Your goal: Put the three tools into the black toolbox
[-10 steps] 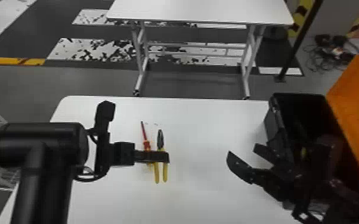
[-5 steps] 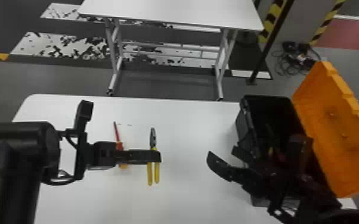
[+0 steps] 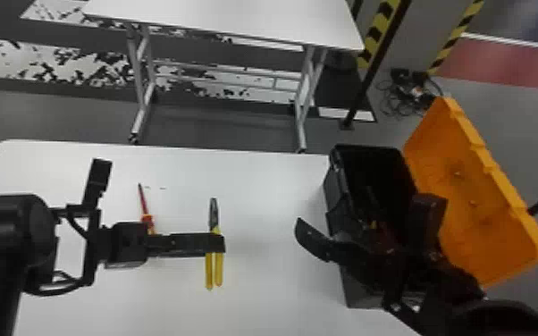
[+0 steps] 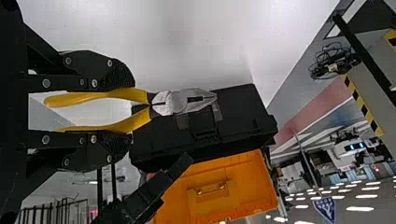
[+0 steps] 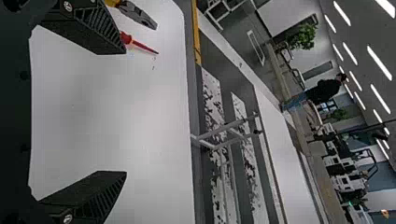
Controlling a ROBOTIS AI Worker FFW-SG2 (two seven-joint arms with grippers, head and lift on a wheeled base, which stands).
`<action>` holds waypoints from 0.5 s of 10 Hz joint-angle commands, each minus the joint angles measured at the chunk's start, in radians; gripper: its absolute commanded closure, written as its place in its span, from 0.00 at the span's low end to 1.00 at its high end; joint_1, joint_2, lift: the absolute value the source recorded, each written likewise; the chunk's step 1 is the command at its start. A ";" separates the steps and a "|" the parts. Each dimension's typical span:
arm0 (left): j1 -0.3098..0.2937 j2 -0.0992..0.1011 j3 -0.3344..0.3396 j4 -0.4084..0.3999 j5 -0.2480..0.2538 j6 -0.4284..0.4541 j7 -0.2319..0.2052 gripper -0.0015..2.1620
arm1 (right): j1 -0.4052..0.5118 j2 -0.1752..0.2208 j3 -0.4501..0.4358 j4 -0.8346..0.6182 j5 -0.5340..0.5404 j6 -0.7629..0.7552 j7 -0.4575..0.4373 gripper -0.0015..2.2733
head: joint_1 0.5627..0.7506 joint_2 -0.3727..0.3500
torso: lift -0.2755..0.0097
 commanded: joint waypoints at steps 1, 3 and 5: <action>0.014 -0.003 -0.002 -0.007 0.000 0.007 -0.026 0.86 | -0.032 -0.005 -0.034 0.000 -0.003 0.040 0.002 0.04 | 0.70 0.24 | 0.79; 0.033 -0.003 -0.028 -0.021 -0.004 0.007 -0.043 0.86 | -0.058 -0.023 -0.045 0.014 -0.006 0.083 0.003 0.04 | 0.70 0.19 | 0.79; 0.031 -0.003 -0.029 -0.021 -0.018 0.007 -0.033 0.86 | -0.043 -0.043 -0.051 0.017 -0.011 0.089 0.008 0.03 | 0.70 0.16 | 0.79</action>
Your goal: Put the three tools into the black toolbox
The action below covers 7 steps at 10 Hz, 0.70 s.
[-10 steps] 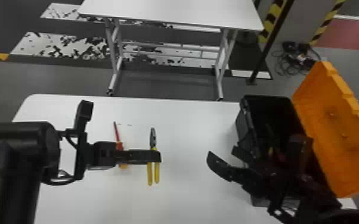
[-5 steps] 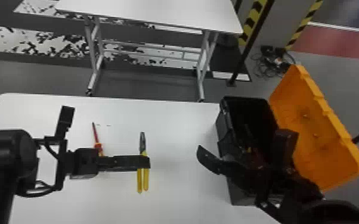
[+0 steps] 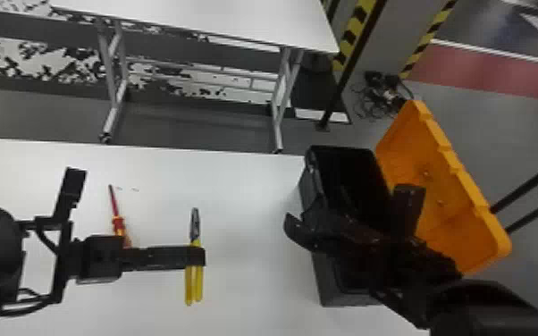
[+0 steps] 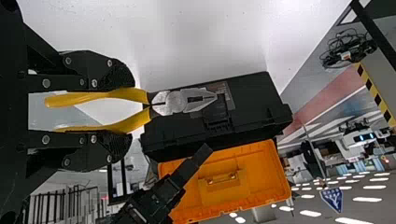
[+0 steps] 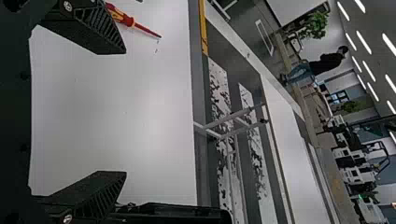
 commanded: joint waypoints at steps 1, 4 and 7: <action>-0.010 -0.003 -0.005 0.001 -0.023 0.007 0.013 0.86 | 0.016 -0.023 -0.010 -0.009 -0.012 0.031 -0.002 0.03 | 0.70 0.15 | 0.79; -0.036 -0.003 -0.005 0.019 -0.027 0.007 0.039 0.86 | 0.005 -0.073 -0.039 -0.061 -0.052 0.228 -0.002 0.04 | 0.70 0.12 | 0.79; -0.056 -0.003 -0.005 0.047 -0.027 -0.021 0.051 0.86 | -0.010 -0.082 0.013 -0.178 -0.049 0.479 -0.005 0.04 | 0.70 0.15 | 0.79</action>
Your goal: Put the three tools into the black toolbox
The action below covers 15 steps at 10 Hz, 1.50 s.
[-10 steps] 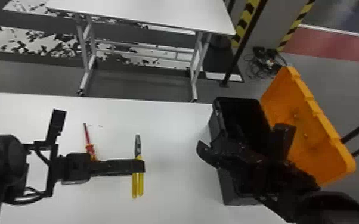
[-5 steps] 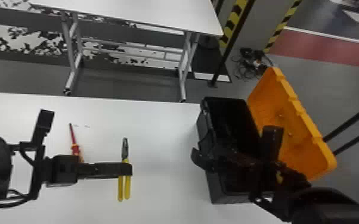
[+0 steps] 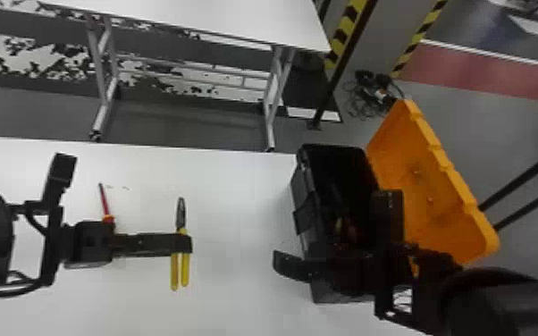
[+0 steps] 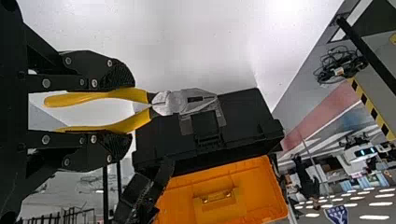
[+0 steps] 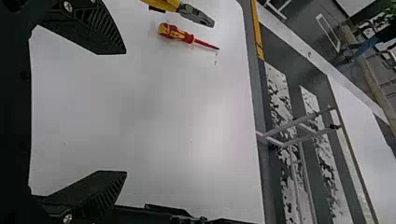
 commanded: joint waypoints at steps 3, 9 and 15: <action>-0.004 -0.003 0.001 0.029 0.010 -0.055 -0.001 0.86 | -0.004 0.007 0.082 -0.105 0.034 0.218 -0.034 0.04 | 0.70 0.21 | 0.79; -0.003 -0.003 0.001 0.026 0.034 -0.074 -0.021 0.86 | -0.009 0.093 0.301 -0.202 0.213 0.337 -0.131 0.04 | 0.70 0.31 | 0.79; -0.004 -0.003 -0.030 0.014 0.056 -0.040 -0.046 0.86 | -0.036 0.175 0.530 -0.203 0.451 0.337 -0.175 0.04 | 0.70 0.43 | 0.79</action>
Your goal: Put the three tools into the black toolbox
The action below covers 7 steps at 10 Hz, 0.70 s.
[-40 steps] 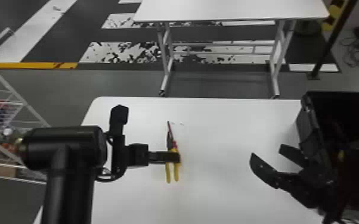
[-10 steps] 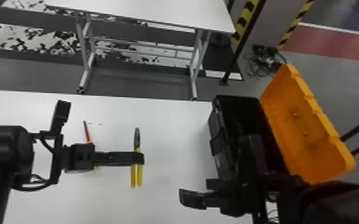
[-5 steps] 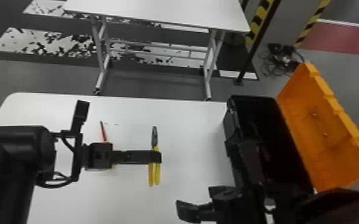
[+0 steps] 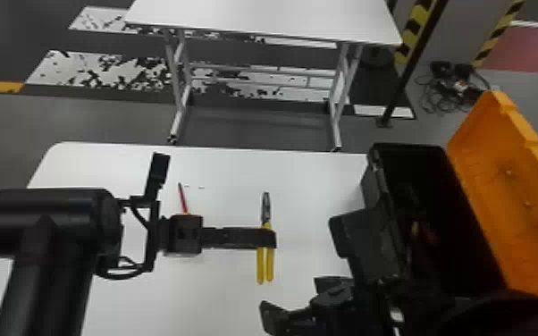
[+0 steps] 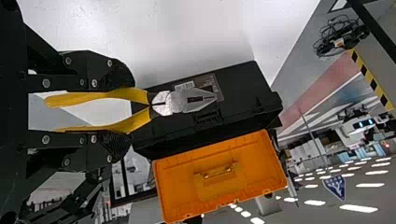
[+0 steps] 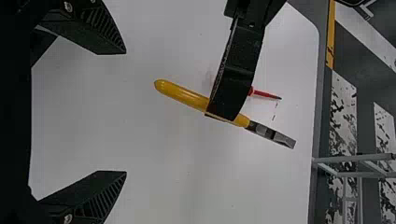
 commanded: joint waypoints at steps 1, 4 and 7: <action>0.000 -0.003 -0.015 -0.003 0.000 0.002 0.002 0.86 | -0.021 0.011 0.011 0.020 0.013 0.008 0.000 0.04 | 0.70 0.43 | 0.79; 0.005 -0.003 -0.029 -0.008 -0.001 0.012 0.011 0.86 | -0.055 0.010 0.002 0.051 -0.005 0.008 0.002 0.04 | 0.70 0.42 | 0.79; 0.014 -0.003 -0.031 -0.008 0.000 -0.001 0.019 0.86 | -0.104 0.015 0.002 0.116 -0.036 0.008 0.005 0.04 | 0.70 0.43 | 0.79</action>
